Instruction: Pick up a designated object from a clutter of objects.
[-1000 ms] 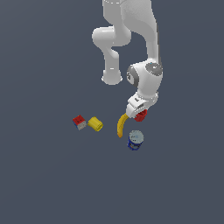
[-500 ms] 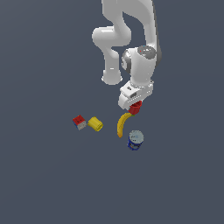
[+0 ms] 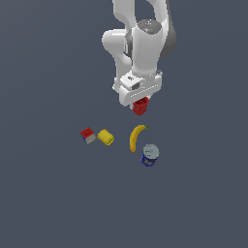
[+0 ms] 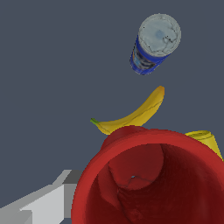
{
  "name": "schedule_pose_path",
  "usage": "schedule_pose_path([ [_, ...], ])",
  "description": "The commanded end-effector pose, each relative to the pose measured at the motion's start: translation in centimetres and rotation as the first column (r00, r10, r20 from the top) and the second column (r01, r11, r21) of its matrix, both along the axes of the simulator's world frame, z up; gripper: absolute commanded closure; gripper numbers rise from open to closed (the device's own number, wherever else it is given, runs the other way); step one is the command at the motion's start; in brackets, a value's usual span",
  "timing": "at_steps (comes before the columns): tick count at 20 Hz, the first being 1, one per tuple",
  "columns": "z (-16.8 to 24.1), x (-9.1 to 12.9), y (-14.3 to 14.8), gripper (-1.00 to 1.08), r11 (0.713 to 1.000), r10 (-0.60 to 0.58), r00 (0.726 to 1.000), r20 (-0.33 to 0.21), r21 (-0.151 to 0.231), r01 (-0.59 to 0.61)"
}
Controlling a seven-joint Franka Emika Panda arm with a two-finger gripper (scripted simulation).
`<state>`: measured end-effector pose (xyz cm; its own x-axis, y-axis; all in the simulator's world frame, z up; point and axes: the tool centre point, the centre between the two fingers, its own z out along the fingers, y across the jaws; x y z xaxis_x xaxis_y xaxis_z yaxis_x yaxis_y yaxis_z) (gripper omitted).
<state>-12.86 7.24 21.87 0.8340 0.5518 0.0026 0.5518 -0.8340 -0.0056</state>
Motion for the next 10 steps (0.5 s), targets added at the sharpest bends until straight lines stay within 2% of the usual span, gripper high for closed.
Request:
schedule_pose_path([
  [1, 2.2, -0.3, -1.4, 1.08, 1.0, 0.0, 1.0, 0.001, 0.002, 0.0],
  [10, 9.8, -1.2, -6.6, 1.08, 1.0, -0.001, 1.0, 0.001, 0.001, 0.001],
])
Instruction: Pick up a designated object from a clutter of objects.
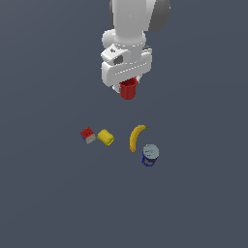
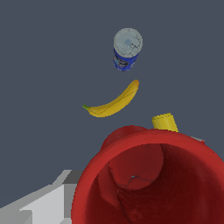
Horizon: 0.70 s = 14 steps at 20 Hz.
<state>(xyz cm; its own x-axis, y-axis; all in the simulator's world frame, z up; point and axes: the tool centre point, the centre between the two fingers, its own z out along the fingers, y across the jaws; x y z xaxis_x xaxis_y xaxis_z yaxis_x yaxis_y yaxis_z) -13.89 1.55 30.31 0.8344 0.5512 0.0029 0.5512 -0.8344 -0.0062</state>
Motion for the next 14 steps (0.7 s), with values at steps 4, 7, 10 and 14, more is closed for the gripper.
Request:
schedule_pose_path([
  [4, 4.7, -0.5, -3.2, 1.08, 1.0, -0.001, 1.0, 0.001, -0.002, 0.001],
  [7, 6.9, -0.7, -4.7, 1.08, 1.0, -0.001, 1.0, 0.001, -0.004, 0.001],
  [10, 8.8, -0.8, -5.9, 1.08, 1.0, -0.002, 1.0, 0.001, -0.005, 0.002],
  [14, 10.6, -0.9, -7.2, 1.08, 1.0, -0.002, 1.0, 0.001, -0.006, 0.002],
])
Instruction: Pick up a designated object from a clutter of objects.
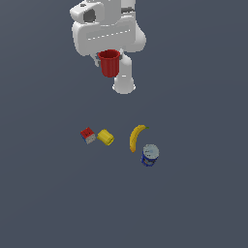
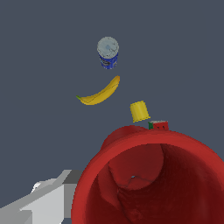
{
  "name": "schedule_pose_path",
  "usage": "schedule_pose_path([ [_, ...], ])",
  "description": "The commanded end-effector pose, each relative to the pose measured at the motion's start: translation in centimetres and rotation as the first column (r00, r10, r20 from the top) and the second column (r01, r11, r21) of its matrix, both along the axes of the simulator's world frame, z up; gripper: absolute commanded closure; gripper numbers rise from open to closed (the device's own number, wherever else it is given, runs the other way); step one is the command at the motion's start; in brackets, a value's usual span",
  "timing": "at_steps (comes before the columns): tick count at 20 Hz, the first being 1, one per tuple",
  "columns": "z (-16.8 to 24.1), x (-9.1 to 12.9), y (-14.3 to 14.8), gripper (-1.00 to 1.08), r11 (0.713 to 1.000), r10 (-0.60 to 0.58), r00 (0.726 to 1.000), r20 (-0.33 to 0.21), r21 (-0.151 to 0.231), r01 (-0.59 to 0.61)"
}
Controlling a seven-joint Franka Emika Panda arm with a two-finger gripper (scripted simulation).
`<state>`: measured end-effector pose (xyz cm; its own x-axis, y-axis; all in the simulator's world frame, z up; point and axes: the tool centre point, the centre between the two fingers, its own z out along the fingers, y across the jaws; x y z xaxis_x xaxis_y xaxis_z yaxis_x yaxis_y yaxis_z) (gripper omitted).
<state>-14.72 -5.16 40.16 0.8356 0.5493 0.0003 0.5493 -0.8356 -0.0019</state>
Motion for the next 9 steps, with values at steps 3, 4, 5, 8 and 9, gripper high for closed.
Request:
schedule_pose_path([
  [3, 1.7, 0.0, -1.1, 1.08, 1.0, 0.001, 1.0, 0.001, -0.001, -0.001],
  [4, 1.9, 0.0, -1.2, 1.08, 1.0, 0.001, 1.0, 0.001, -0.002, -0.001],
  [5, 2.0, 0.0, -1.3, 1.08, 1.0, 0.001, 1.0, 0.001, -0.002, -0.001],
  [8, 2.2, 0.1, -1.4, 1.08, 1.0, 0.001, 1.0, 0.001, -0.002, -0.001],
  [9, 2.2, 0.1, -1.4, 1.08, 1.0, 0.001, 1.0, 0.001, -0.002, -0.001],
])
